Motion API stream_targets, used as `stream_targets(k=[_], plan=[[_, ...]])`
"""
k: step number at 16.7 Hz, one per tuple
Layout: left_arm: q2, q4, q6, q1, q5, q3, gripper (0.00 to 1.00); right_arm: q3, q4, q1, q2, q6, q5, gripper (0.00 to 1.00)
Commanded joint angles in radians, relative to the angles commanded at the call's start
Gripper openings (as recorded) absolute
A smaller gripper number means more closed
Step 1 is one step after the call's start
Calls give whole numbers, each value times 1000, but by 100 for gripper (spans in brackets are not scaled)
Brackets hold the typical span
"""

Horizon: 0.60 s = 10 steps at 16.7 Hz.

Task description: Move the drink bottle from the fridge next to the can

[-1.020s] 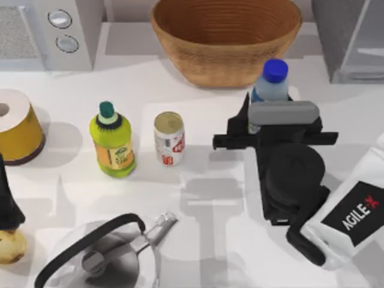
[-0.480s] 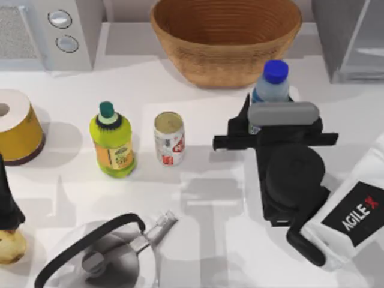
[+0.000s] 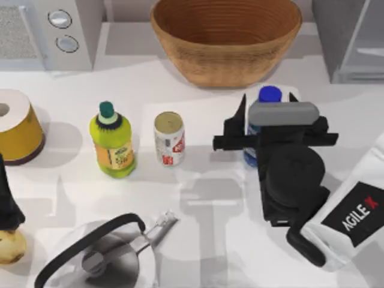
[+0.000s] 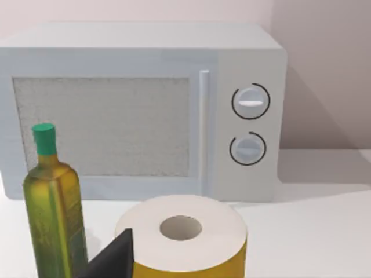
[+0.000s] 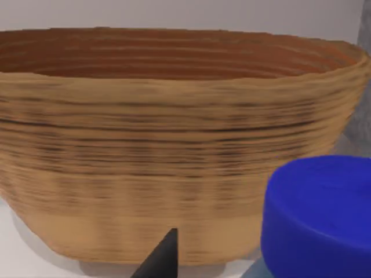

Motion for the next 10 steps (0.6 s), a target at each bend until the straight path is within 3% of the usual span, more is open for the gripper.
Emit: stream_targets(k=[10], plan=[[0, 0, 0, 0, 0, 0, 100, -3, 3, 3, -2, 0, 4, 100]])
